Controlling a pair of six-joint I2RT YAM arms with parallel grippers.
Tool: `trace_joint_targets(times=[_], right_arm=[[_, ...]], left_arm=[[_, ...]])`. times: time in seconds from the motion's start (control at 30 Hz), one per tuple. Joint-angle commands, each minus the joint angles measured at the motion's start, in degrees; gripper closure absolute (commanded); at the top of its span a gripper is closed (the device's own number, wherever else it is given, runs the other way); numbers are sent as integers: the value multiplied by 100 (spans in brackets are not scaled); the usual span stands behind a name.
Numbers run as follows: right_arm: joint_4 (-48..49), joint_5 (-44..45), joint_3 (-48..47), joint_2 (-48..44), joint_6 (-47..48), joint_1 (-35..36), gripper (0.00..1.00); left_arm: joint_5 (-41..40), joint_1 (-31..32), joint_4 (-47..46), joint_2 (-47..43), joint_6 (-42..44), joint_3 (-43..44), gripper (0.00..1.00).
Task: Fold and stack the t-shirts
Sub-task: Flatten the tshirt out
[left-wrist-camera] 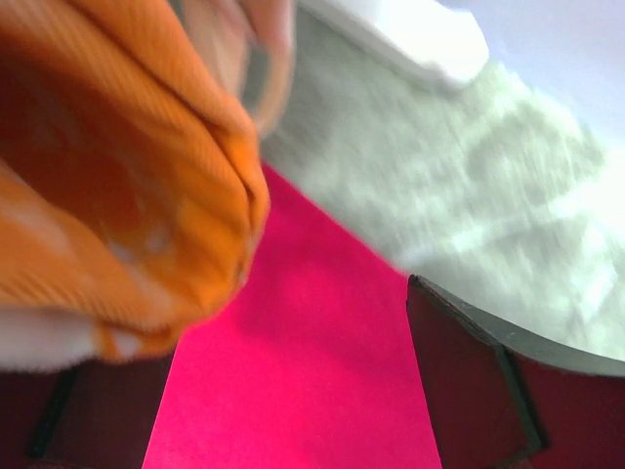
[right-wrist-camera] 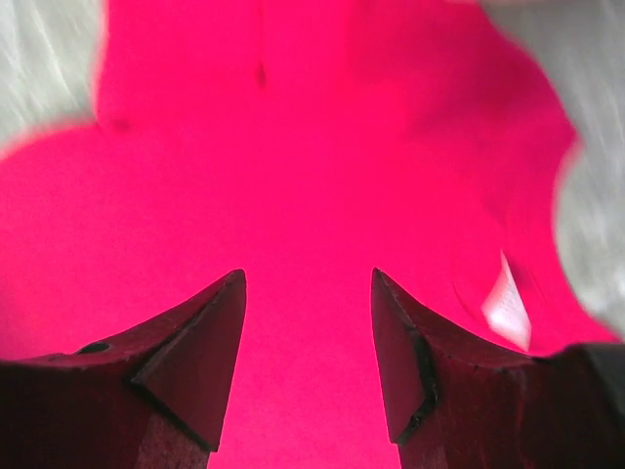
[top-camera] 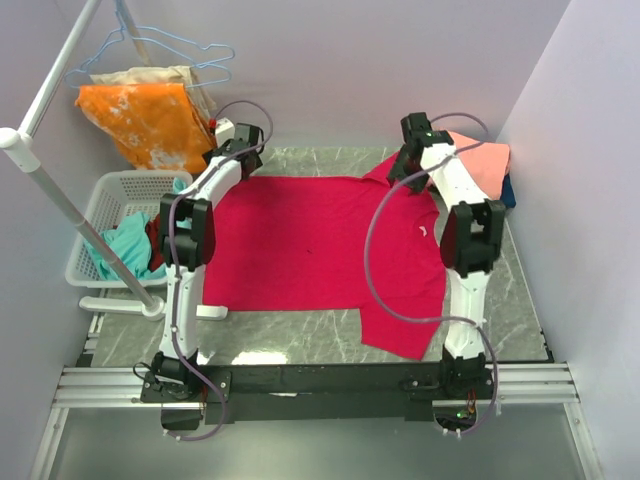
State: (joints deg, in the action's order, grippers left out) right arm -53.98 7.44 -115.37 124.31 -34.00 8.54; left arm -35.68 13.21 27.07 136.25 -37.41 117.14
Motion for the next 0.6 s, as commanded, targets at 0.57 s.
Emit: trace_joint_targets(times=[0.57], right_arm=[[2127, -1605, -935, 1605, -71, -282, 50]], left_arm=[[2285, 111, 1230, -1038, -258, -851, 0]])
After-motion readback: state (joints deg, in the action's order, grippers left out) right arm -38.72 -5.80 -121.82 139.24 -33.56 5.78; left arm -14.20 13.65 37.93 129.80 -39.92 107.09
